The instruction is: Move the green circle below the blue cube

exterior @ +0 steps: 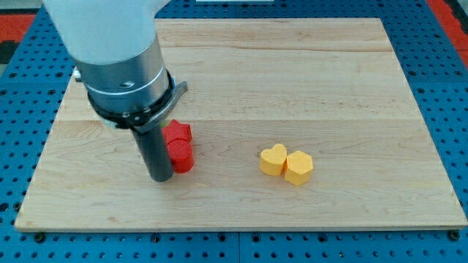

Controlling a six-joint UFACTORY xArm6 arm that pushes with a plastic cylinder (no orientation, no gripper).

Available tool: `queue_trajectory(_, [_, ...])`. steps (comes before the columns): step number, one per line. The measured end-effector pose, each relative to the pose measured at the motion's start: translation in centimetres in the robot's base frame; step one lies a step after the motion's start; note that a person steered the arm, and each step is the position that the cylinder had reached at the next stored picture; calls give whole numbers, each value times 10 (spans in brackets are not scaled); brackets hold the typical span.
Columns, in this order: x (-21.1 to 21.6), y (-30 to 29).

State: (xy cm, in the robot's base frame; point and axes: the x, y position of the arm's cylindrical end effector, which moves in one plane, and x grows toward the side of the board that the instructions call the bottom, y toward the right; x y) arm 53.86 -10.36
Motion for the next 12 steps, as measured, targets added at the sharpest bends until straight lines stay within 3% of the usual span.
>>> queue_trajectory(2, [-18, 0])
queue_trajectory(3, [-37, -45])
queue_trajectory(4, [-46, -53])
queue_trajectory(7, [-50, -54])
queue_trajectory(9, [-27, -51])
queue_trajectory(12, [-43, -40])
